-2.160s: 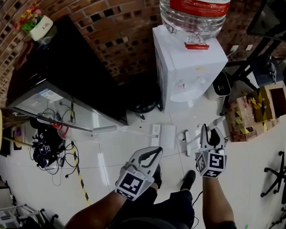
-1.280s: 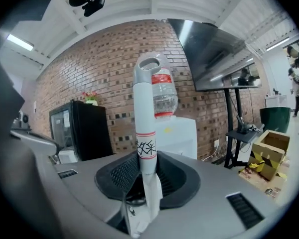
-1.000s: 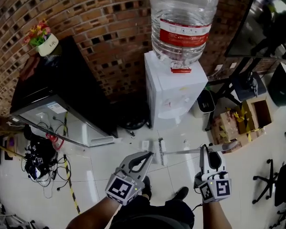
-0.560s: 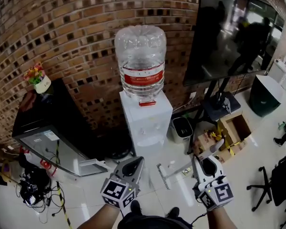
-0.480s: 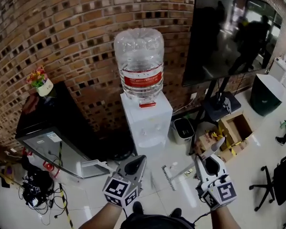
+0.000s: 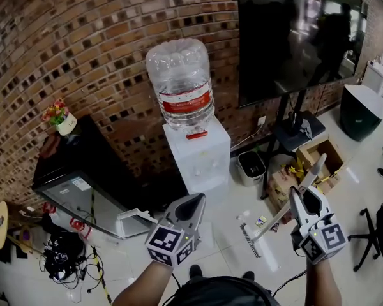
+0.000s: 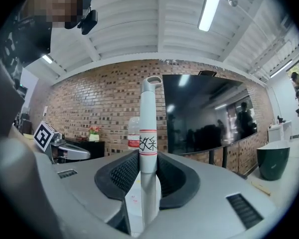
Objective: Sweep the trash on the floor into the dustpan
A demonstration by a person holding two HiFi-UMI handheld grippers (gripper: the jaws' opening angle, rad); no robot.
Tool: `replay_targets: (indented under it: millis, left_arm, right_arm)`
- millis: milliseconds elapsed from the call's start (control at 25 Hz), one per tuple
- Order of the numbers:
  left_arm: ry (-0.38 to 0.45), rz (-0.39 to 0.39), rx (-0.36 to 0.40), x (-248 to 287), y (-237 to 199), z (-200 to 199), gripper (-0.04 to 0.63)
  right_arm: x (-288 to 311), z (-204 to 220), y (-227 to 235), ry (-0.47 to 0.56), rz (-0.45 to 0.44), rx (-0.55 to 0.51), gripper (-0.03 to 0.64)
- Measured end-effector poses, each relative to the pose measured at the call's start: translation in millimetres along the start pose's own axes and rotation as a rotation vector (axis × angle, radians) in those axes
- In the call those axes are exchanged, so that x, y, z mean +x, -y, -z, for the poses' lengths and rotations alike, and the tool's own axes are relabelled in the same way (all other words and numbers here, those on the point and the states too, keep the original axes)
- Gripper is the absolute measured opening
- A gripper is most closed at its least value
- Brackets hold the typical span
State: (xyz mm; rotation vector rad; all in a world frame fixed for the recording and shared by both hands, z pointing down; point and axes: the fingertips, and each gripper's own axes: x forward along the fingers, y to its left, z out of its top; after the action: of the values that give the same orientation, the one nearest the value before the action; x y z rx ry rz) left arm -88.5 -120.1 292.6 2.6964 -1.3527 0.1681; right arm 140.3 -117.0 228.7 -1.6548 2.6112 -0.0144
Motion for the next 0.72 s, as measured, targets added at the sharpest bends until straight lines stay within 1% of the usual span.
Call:
replay_targets:
  millis: [200, 400, 720]
  left_arm:
    - [0.006, -0.016, -0.006, -6, 3, -4, 0.009]
    - [0.010, -0.036, -0.008, -8, 0, -8, 0.009]
    - [0.022, -0.028, -0.014, -8, 3, -6, 0.009]
  right_arm:
    - [-7, -2, 4, 0.022, -0.011, 0.032, 0.115]
    - [-14, 9, 17, -0.021, 0.027, 0.016, 0.115]
    - [-21, 7, 15, -0.013, 0.027, 0.010, 0.115]
